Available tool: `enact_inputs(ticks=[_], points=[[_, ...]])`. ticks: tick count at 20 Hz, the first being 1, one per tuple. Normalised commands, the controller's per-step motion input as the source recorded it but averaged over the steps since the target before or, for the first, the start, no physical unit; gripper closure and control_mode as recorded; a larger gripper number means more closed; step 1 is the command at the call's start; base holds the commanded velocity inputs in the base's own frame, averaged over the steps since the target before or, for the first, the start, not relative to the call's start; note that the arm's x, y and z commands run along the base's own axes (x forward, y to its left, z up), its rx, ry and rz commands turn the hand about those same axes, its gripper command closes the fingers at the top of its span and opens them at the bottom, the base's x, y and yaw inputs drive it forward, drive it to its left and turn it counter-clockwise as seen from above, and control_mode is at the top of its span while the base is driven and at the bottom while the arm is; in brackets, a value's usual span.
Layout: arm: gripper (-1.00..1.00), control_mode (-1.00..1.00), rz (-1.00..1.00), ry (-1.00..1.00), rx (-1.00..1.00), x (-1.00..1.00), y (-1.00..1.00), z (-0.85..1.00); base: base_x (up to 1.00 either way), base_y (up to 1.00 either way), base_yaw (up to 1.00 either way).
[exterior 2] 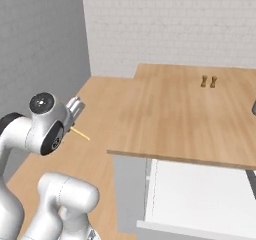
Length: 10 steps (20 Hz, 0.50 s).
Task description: Take a straw from the drawer in front and place it inside the glass cup on the dining counter.
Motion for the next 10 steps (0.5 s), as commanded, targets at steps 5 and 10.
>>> enact_inputs(ticks=[5,10], points=[[1.0,1.0,0.0,0.0,0.0,0.0,0.0,0.0,-0.32,0.91,0.0],[1.0,1.0,0.0,0.0,0.0,0.0,0.0,0.0,0.02,1.0,0.0]])
